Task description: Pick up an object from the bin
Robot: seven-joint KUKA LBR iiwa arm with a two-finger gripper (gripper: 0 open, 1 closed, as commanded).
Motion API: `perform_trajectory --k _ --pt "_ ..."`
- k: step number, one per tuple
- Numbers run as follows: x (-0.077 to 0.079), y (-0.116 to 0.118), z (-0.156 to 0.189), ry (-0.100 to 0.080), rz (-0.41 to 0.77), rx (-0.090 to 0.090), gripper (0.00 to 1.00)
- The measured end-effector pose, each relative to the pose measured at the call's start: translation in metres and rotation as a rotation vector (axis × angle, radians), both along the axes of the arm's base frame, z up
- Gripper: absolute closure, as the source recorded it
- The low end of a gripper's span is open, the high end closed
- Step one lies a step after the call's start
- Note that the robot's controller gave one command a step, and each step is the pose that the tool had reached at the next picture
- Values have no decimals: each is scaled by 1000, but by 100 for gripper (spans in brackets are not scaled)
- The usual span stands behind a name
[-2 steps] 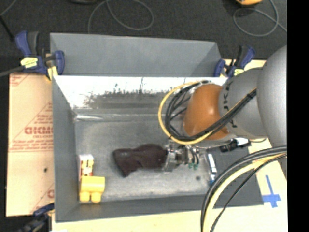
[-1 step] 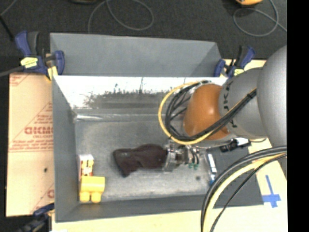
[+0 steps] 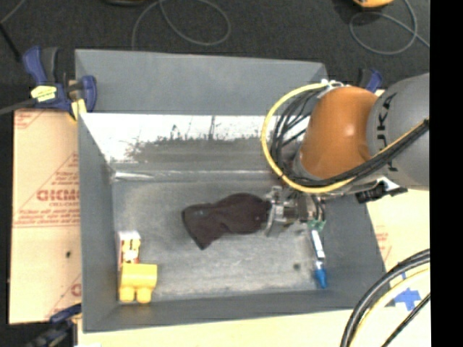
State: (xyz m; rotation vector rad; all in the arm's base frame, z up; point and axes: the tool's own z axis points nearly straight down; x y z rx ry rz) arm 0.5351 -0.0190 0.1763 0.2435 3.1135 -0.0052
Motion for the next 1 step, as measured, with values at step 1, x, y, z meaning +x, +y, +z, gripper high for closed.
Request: perform_trajectory --k 1 --pt "0 0 0 0 0 -1 100"
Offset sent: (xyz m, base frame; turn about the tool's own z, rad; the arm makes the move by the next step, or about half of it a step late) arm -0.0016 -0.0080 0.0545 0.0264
